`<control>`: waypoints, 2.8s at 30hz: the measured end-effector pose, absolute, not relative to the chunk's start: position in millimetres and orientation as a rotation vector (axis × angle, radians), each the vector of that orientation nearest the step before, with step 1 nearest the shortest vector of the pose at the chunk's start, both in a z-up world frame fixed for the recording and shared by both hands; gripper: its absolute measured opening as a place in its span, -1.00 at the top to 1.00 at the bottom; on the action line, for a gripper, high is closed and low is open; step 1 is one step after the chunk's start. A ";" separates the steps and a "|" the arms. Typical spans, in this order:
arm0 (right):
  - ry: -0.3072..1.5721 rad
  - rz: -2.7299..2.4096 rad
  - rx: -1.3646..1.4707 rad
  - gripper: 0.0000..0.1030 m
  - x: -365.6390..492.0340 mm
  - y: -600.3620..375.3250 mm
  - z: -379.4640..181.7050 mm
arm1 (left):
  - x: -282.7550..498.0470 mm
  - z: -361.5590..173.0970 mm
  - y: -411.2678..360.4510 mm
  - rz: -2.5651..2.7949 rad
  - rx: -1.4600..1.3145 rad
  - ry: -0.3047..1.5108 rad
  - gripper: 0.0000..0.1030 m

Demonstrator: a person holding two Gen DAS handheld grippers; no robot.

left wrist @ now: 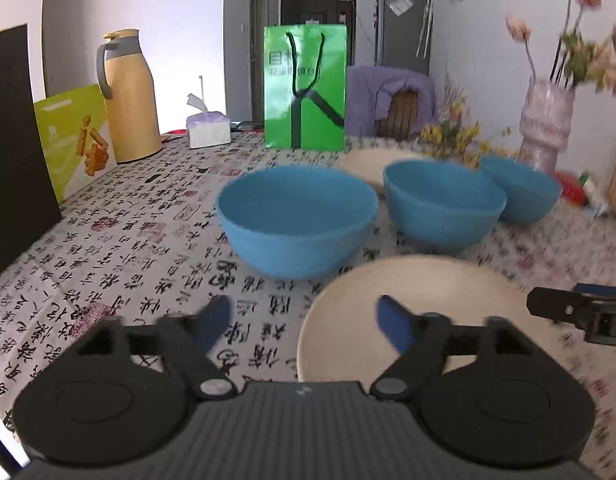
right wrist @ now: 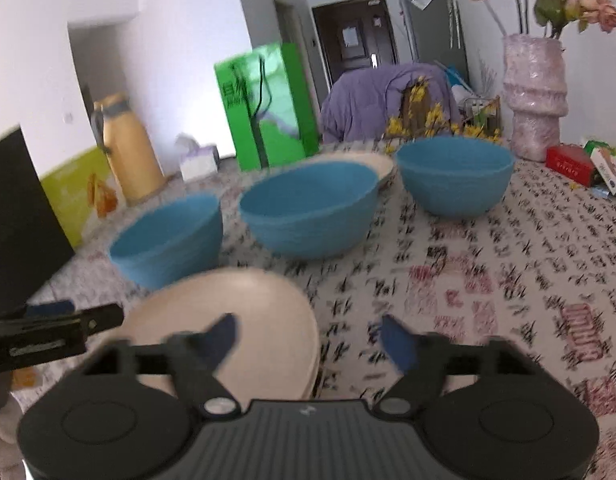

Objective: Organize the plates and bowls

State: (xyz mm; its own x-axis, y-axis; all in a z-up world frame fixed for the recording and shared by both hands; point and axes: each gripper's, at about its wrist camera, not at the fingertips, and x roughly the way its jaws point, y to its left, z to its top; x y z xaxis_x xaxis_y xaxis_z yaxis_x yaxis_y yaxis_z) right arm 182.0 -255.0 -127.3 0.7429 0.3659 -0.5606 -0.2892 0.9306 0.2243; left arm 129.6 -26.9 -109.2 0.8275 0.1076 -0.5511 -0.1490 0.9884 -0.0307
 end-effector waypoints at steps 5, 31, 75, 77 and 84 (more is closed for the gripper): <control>0.648 0.375 0.200 -1.00 198.0 -274.6 -94.4 | 130.5 -74.6 -7.5 0.059 -0.182 0.570 -1.00; 0.848 0.273 0.254 -1.00 525.4 -238.5 -70.8 | 427.4 0.0 -7.8 0.260 -0.348 0.751 -1.00; 0.896 0.194 0.195 -0.61 590.3 -221.1 -138.4 | 534.0 -125.9 -19.2 0.339 -0.257 0.979 -0.72; 0.900 0.188 0.188 -0.56 589.8 -221.5 -139.8 | 534.8 -128.0 -18.8 0.327 -0.266 0.990 -0.61; 0.938 0.209 0.218 -0.19 592.3 -224.1 -144.5 | 538.4 -137.7 -23.0 0.253 -0.271 1.054 0.69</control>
State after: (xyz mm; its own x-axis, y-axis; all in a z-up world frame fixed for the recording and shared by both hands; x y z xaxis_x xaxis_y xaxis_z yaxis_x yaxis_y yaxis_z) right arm 592.3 -224.1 -144.5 0.5745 0.2710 -0.7723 -0.0823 0.9579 0.2749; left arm 538.4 -23.0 -137.7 0.4714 0.0748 -0.8787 -0.3319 0.9382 -0.0982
